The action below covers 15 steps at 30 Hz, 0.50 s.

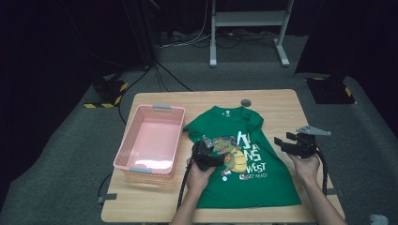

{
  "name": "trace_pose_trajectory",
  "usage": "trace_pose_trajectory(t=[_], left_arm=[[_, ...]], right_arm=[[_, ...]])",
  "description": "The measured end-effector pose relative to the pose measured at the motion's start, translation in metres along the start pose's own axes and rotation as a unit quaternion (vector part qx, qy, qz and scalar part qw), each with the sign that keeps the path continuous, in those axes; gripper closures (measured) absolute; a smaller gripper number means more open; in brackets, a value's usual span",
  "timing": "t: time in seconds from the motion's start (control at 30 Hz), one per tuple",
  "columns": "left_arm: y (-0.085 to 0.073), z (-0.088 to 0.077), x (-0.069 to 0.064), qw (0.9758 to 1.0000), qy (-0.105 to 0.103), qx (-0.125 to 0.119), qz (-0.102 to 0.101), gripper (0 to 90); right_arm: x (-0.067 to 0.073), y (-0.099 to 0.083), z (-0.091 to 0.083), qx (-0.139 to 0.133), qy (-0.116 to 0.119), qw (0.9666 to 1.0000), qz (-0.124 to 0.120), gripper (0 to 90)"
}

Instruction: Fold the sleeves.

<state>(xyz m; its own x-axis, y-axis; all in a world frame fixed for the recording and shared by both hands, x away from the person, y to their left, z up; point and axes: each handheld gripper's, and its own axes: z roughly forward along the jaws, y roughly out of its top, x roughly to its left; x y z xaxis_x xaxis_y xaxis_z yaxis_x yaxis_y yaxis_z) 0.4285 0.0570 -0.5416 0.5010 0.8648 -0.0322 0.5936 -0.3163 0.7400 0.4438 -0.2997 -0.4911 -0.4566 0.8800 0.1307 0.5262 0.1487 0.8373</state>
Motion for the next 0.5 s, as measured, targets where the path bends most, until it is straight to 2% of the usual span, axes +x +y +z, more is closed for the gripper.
trace_pose_trajectory(t=[0.5], left_arm=[[0.0,0.0,0.0,1.0,-0.002,0.0,0.0,14.6]], right_arm=[[0.002,-0.012,0.002,0.015,-0.002,0.9999,-0.006,34.1]])
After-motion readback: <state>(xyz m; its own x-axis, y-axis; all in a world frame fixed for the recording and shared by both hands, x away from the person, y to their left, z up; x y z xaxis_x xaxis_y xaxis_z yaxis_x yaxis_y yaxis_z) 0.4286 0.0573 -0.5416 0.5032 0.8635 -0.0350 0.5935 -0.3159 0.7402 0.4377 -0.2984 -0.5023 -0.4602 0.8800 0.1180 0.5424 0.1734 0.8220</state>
